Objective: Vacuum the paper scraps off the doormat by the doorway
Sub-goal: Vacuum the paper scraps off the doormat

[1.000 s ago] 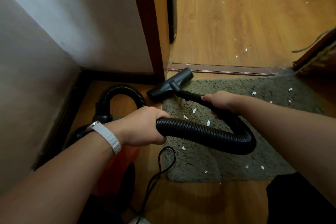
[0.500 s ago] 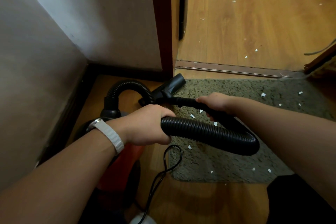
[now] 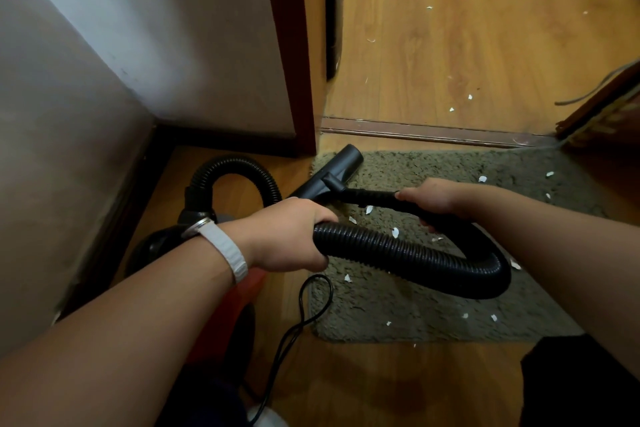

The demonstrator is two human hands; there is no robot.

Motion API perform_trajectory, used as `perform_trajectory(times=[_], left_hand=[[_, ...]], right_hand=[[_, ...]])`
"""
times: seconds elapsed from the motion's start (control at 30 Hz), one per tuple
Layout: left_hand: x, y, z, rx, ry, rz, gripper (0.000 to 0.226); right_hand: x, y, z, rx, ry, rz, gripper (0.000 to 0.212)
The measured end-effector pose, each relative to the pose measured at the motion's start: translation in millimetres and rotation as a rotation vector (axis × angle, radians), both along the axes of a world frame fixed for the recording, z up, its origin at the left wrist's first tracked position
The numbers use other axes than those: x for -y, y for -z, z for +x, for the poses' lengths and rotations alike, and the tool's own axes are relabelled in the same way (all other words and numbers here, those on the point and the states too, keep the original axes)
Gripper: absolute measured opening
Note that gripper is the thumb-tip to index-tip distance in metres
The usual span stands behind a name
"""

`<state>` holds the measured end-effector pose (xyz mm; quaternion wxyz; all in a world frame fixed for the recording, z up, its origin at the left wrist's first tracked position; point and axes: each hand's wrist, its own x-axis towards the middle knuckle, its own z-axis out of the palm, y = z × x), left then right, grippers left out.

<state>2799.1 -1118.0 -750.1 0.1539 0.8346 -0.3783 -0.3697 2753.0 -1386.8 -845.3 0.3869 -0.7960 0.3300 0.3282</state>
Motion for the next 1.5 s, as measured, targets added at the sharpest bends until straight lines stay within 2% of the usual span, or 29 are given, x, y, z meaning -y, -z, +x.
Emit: perform_trajectory(times=[0.37,0.87,1.1,1.33,1.5], left_hand=[[19.8,3.5,-12.7,0.044,0.046,0.026,0.025],[55.7,17.2,-26.1,0.060,0.165,0.117,0.017],[71.6,33.1,-41.4,0.080,0.313,0.217,0.016],[91.7,45.0,-69.0,-0.049,0.465,0.395,0.016],[84.3,59.3,-85.6,-0.129,0.440,0.477,0.026]], right_hand=[[34.4,-15.1,-31.1,-0.039,-0.014,-0.051,0.044],[78.3,-22.2,-78.4,-0.048,-0.038,-0.246,0.045],[77.6,-22.3,-92.0,0.004,-0.161,-0.310,0.036],[80.5,-29.8,-104.5,0.135,-0.278,-0.375,0.029],[85.2,-31.3,-114.9,0.191,-0.328,-0.457,0.026]])
